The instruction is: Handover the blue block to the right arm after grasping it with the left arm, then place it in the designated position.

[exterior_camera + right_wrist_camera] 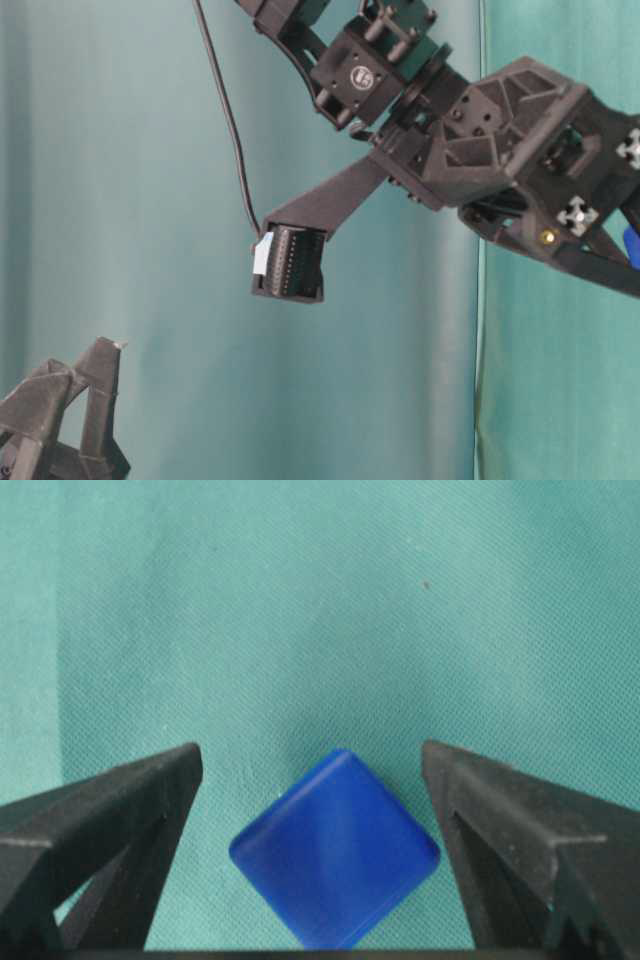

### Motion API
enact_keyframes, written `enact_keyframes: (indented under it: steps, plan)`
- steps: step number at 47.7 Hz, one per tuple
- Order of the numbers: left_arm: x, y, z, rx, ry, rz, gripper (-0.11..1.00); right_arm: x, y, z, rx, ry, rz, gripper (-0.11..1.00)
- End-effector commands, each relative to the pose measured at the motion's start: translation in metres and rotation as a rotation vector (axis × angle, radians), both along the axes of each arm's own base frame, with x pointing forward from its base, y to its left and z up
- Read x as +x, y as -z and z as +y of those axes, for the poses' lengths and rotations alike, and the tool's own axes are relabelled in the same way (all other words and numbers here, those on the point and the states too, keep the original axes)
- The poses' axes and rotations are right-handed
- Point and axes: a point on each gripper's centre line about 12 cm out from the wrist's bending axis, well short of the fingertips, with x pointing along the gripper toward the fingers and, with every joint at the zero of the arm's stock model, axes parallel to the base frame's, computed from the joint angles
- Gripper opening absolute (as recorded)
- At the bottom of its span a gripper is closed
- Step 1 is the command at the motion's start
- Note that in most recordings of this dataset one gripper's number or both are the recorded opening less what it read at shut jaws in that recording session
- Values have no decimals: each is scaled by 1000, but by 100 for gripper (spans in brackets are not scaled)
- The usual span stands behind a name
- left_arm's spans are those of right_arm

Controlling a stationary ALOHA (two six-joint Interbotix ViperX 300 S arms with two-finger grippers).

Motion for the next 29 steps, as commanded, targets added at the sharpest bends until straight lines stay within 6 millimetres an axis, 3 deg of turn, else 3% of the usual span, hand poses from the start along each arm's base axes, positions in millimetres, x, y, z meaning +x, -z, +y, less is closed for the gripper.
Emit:
enact_keyframes:
  steps: [1, 14, 29]
  plan:
    - [0, -15, 0, -1, -2, -41, 100, 7, -18, 0, 6, 4, -48, 94]
    - [0, -15, 0, -1, -2, -41, 100, 6, -24, 0, 5, 4, -60, 94]
    - [1, -14, 0, -1, -2, -38, 100, -5, -66, -7, -42, 34, -101, 94]
